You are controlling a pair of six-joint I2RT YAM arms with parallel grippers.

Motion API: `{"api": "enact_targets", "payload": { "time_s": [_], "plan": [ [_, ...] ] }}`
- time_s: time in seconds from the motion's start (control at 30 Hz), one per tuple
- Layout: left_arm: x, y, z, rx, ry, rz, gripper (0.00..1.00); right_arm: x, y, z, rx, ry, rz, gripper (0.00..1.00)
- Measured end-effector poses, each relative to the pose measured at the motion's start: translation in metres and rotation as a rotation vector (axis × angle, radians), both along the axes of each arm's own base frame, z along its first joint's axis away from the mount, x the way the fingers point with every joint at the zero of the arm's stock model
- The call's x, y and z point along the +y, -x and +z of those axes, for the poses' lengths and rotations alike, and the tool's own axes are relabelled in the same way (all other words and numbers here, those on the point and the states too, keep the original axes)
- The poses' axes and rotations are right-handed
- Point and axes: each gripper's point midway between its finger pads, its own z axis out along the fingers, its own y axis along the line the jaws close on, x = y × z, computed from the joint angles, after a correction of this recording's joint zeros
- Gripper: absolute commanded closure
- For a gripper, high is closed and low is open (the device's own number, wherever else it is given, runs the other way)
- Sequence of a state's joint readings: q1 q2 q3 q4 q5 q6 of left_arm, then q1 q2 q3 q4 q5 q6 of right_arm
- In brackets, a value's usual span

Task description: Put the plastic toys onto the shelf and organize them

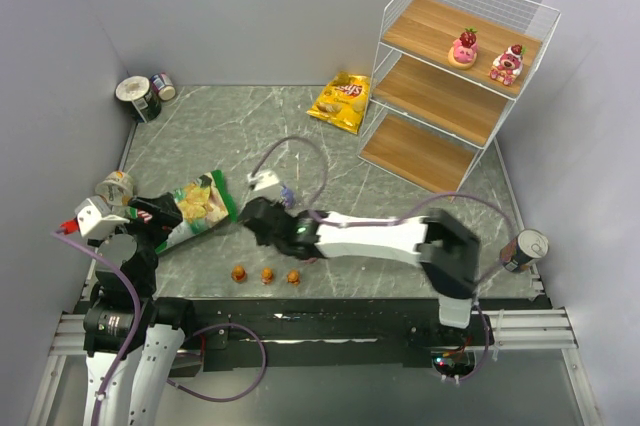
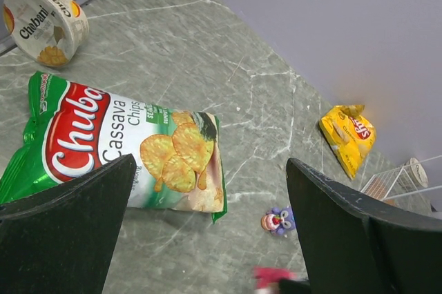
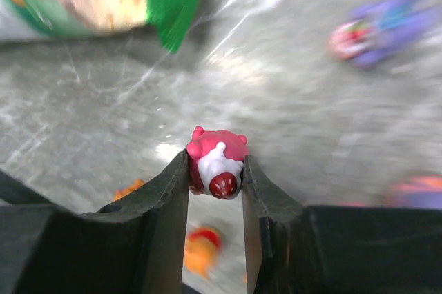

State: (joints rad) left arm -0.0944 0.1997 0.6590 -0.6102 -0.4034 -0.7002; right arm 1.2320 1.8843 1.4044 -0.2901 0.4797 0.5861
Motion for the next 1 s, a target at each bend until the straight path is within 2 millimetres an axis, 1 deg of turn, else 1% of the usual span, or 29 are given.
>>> {"api": "enact_targets", "payload": {
  "time_s": [0.07,0.1,0.13,0.2,0.23,0.27,0.3,0.37,0.43,0.6,0.67,0.8,0.9,1.0],
  "plan": [
    [-0.001,0.000,0.000,0.001,0.000,-0.006,0.04,-0.020,-0.009,0.031,-0.041,-0.045,-0.015,1.00],
    [-0.001,0.000,0.000,0.000,0.001,-0.008,0.04,-0.029,-0.013,0.043,-0.055,-0.066,-0.023,1.00],
    [-0.002,0.000,0.000,0.000,0.001,-0.011,0.04,-0.040,-0.018,0.058,-0.070,-0.097,-0.035,1.00],
    [-0.003,-0.001,0.000,0.001,0.000,-0.017,0.04,-0.065,-0.031,0.082,-0.093,-0.156,-0.066,1.00],
    [-0.003,-0.001,0.000,0.001,-0.001,-0.021,0.04,-0.076,-0.035,0.088,-0.099,-0.170,-0.081,1.00],
    [-0.004,-0.001,0.000,0.000,-0.001,-0.024,0.04,-0.091,-0.042,0.091,-0.107,-0.179,-0.102,1.00],
    [-0.005,-0.001,0.001,-0.002,-0.002,-0.033,0.04,-0.104,-0.047,0.091,-0.110,-0.179,-0.115,1.00],
    [-0.009,-0.002,0.002,-0.007,-0.003,-0.056,0.04,-0.133,-0.053,0.080,-0.103,-0.152,-0.138,1.00],
    [-0.014,-0.004,0.003,-0.009,-0.012,-0.089,0.04,-0.156,-0.053,0.061,-0.080,-0.113,-0.136,1.00],
    [-0.033,-0.014,0.002,0.009,-0.026,-0.195,0.04,-0.191,-0.042,0.011,0.002,-0.015,-0.092,1.00],
    [-0.038,-0.018,-0.001,0.028,-0.029,-0.224,0.04,-0.201,-0.038,-0.006,0.038,0.008,-0.081,1.00],
    [-0.044,-0.021,-0.005,0.049,-0.032,-0.261,0.04,-0.217,-0.031,-0.029,0.083,0.042,-0.071,1.00],
    [-0.047,-0.022,-0.005,0.050,-0.036,-0.277,0.04,-0.222,-0.027,-0.037,0.097,0.061,-0.063,1.00],
    [-0.048,-0.021,-0.005,0.050,-0.035,-0.284,0.04,-0.221,-0.028,-0.037,0.091,0.061,-0.058,1.00]
  ]
}}
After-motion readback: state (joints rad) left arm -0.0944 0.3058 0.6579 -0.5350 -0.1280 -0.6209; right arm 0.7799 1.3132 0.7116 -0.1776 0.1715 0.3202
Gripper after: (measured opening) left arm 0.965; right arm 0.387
